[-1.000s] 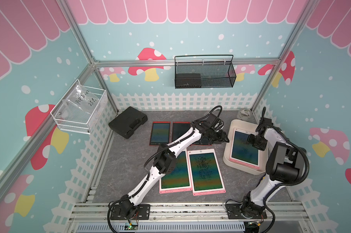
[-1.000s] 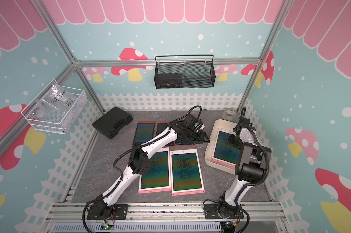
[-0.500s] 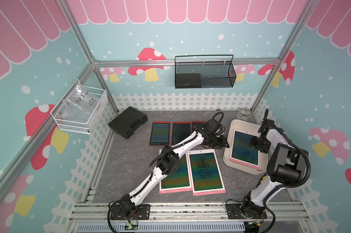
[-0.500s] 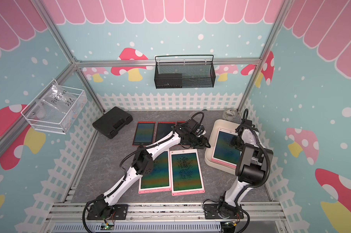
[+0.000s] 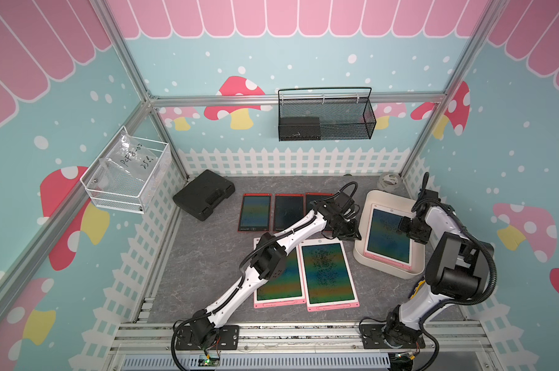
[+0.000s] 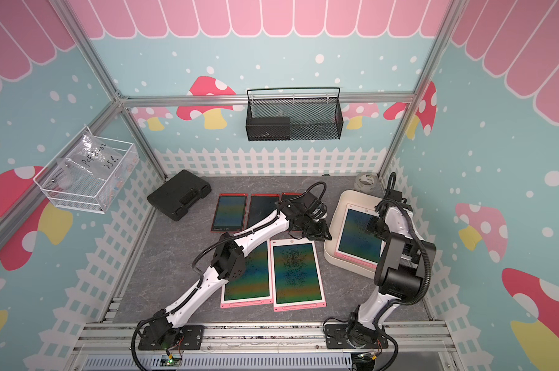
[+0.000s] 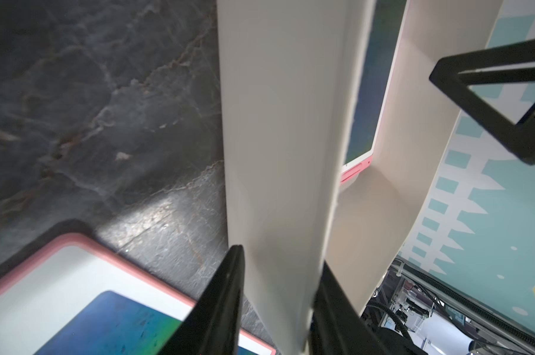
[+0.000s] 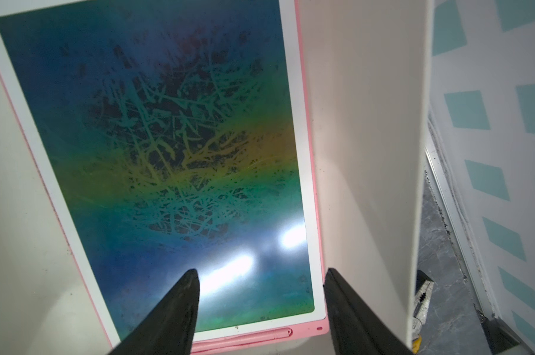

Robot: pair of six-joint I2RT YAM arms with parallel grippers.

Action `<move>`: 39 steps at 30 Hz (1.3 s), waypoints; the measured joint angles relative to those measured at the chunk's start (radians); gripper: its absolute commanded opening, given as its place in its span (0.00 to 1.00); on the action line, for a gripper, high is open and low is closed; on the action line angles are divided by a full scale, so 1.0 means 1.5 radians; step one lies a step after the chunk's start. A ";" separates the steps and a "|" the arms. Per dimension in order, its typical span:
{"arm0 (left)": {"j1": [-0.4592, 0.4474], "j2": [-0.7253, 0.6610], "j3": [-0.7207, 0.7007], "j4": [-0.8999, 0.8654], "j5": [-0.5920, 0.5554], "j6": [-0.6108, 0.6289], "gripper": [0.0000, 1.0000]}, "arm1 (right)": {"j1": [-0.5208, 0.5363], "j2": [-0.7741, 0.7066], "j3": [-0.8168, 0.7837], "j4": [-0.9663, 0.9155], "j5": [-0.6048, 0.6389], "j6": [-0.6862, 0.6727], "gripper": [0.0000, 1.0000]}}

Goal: Take out the writing tablet from the storage box
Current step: Pick up the storage box at the center of the board.

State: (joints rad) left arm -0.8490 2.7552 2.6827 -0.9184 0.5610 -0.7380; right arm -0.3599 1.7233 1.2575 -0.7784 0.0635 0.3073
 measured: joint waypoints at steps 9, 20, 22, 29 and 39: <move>0.012 0.000 0.004 -0.019 0.017 -0.032 0.24 | 0.000 0.001 -0.009 -0.001 0.009 0.001 0.70; 0.026 0.003 0.004 -0.032 0.044 -0.076 0.17 | 0.001 0.012 -0.010 0.001 0.014 0.005 0.70; 0.026 0.003 0.004 -0.032 0.043 -0.080 0.16 | 0.001 0.007 -0.010 0.002 0.009 0.004 0.70; 0.029 0.003 -0.001 -0.036 0.043 -0.084 0.13 | 0.010 -0.042 -0.003 0.021 -0.005 -0.007 0.72; 0.033 0.003 -0.016 -0.039 0.043 -0.082 0.10 | 0.069 -0.054 0.093 -0.004 0.039 -0.019 0.72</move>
State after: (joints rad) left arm -0.7994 2.7594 2.6591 -0.9768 0.6250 -0.8604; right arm -0.2565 1.6428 1.3964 -0.7849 0.1223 0.2783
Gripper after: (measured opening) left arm 0.107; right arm 0.721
